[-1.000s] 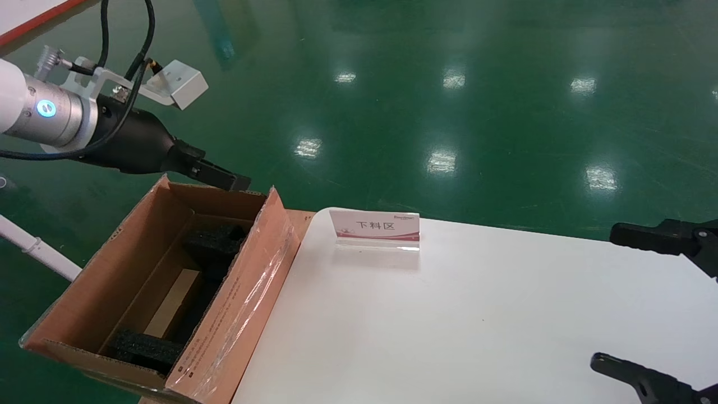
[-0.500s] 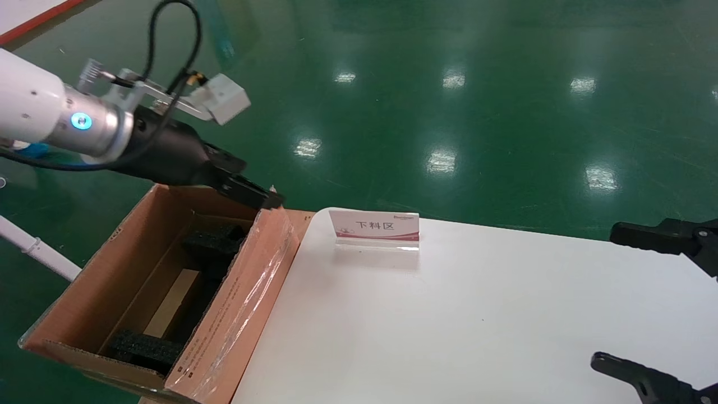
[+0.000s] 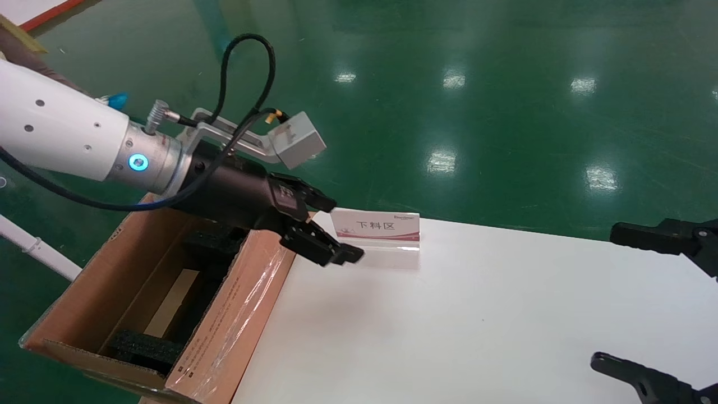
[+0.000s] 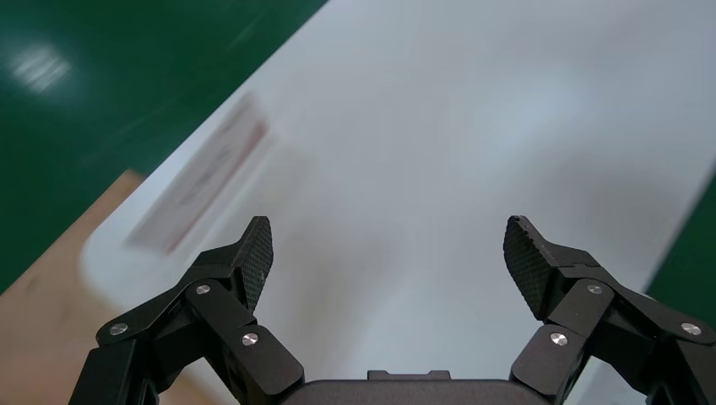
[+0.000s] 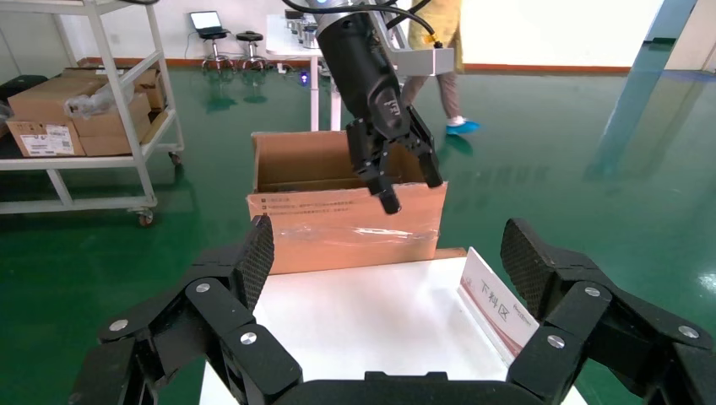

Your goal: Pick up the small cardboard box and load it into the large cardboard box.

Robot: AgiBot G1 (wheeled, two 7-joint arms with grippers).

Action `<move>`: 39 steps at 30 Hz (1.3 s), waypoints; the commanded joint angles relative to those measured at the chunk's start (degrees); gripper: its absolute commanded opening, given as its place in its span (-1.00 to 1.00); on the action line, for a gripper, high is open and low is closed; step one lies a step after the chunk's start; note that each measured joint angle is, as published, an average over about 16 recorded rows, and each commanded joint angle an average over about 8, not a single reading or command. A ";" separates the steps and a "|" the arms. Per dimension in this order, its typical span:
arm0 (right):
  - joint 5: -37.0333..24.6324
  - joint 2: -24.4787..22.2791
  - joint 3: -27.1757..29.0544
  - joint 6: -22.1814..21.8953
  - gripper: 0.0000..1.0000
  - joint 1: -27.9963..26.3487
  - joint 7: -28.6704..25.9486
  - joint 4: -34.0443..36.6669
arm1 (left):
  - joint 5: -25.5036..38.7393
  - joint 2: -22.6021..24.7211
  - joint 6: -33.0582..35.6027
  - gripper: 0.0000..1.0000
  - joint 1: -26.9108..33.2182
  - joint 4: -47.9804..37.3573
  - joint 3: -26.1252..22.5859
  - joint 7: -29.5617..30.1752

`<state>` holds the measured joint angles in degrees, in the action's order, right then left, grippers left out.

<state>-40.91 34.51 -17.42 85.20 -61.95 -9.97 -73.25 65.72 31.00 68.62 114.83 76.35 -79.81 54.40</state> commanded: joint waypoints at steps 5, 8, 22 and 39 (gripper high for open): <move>0.01 -0.01 -0.02 -0.01 1.00 0.00 0.01 0.00 | -3.89 0.66 2.78 1.00 -8.68 -0.45 10.40 -7.12; 0.02 -0.01 -0.02 -0.01 1.00 -0.01 0.01 0.00 | -5.83 0.98 4.17 1.00 -13.02 -0.68 15.59 -10.66; 0.04 -0.02 -0.06 -0.02 1.00 -0.01 0.03 0.00 | -14.87 2.50 10.64 1.00 -33.18 -1.72 39.74 -27.19; -0.01 0.00 0.03 -0.01 1.00 0.03 -0.01 -0.01 | -24.07 4.04 17.20 1.00 -54.07 -2.82 64.85 -43.85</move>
<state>-40.93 34.52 -17.38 85.19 -61.92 -9.99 -73.26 42.08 34.97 85.51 61.65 73.58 -16.01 11.34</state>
